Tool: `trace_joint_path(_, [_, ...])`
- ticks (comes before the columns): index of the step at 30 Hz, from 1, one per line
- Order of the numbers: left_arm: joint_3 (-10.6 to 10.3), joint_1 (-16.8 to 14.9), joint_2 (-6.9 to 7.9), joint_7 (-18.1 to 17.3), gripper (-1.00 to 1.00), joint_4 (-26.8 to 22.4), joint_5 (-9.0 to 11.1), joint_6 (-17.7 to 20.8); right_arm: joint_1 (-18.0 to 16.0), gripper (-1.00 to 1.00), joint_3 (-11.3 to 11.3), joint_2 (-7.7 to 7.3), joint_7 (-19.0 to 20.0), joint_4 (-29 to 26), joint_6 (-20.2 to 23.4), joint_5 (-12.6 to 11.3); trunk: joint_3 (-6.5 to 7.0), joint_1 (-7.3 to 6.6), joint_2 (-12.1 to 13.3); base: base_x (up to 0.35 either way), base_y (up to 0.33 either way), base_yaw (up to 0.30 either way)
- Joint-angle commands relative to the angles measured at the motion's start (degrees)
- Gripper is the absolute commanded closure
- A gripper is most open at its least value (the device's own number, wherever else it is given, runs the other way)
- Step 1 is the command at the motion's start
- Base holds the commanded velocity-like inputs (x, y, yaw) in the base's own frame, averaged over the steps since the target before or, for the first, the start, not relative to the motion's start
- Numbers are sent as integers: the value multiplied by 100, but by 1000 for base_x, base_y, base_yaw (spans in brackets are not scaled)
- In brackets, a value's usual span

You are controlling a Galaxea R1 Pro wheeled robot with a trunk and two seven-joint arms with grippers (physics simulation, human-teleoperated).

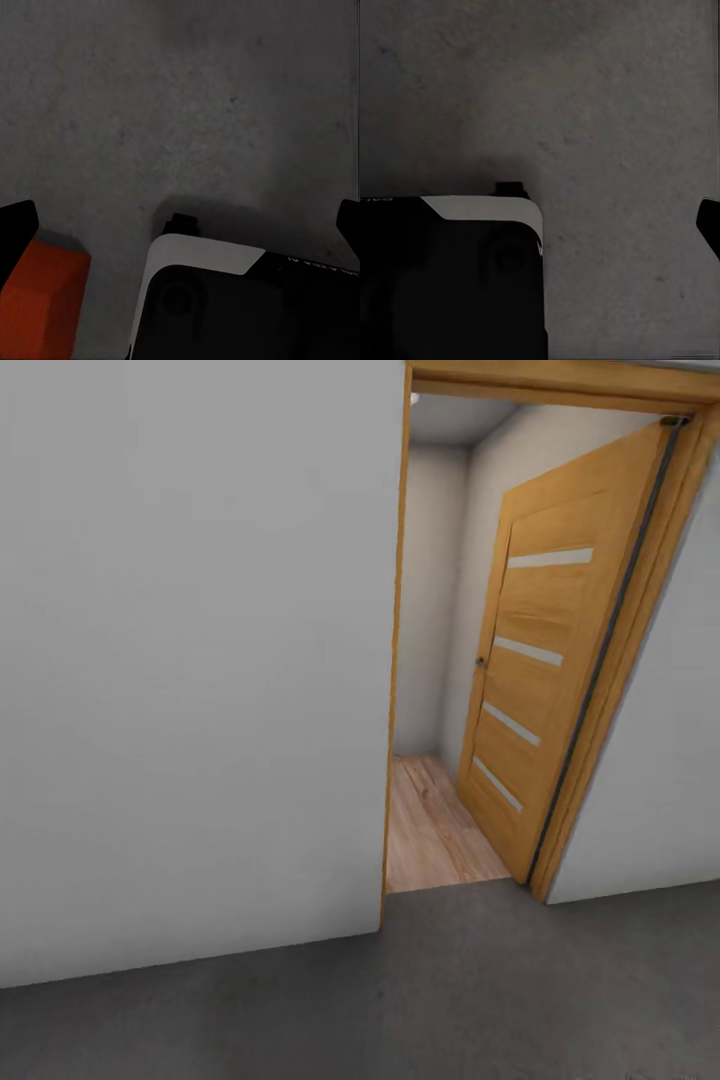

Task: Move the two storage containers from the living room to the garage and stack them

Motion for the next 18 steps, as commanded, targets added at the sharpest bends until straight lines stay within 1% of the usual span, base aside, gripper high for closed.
trace_joint_path(1, [-13,-3,-1,16,-100,-3,41,-2,-7,-100,45,6,-1,17,-28,-53,-8,3,-10,0,0,-264])
trace_joint_path(18, [-12,-3,-1,16,-100,-3,38,-2,-7,-100,45,6,-1,15,-28,-53,46,3,-10,0,0,-264])
